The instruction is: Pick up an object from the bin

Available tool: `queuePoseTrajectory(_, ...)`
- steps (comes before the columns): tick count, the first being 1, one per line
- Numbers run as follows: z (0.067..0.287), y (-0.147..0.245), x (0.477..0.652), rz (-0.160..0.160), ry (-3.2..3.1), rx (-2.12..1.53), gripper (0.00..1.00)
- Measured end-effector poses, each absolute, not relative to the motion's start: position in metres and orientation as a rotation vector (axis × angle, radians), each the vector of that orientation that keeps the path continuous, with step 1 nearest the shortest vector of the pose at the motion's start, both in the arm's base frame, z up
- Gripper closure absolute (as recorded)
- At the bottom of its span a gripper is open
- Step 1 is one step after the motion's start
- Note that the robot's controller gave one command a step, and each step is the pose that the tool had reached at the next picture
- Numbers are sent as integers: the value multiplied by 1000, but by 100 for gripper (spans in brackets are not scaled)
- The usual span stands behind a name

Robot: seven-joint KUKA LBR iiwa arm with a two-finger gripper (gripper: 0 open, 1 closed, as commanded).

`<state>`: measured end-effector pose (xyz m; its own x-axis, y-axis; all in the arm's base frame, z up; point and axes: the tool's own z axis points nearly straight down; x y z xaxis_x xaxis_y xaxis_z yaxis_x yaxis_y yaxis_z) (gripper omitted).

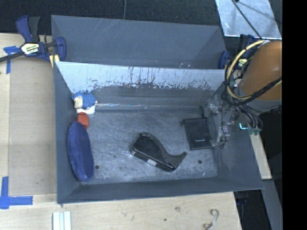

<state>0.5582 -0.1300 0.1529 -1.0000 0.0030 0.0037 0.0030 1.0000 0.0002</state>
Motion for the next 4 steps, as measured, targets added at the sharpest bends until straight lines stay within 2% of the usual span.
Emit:
queuePoseTrajectory(1, 66, -129, 560, -1, -3138, 4, 0)
queuePoseTrajectory(2, 71, -130, 563, 2, -3147, 6, 100)
queuePoseTrajectory(3, 70, -130, 563, 2, -3146, 7, 0)
queuePoseTrajectory(4, 71, -130, 563, 2, -3146, 8, 100)
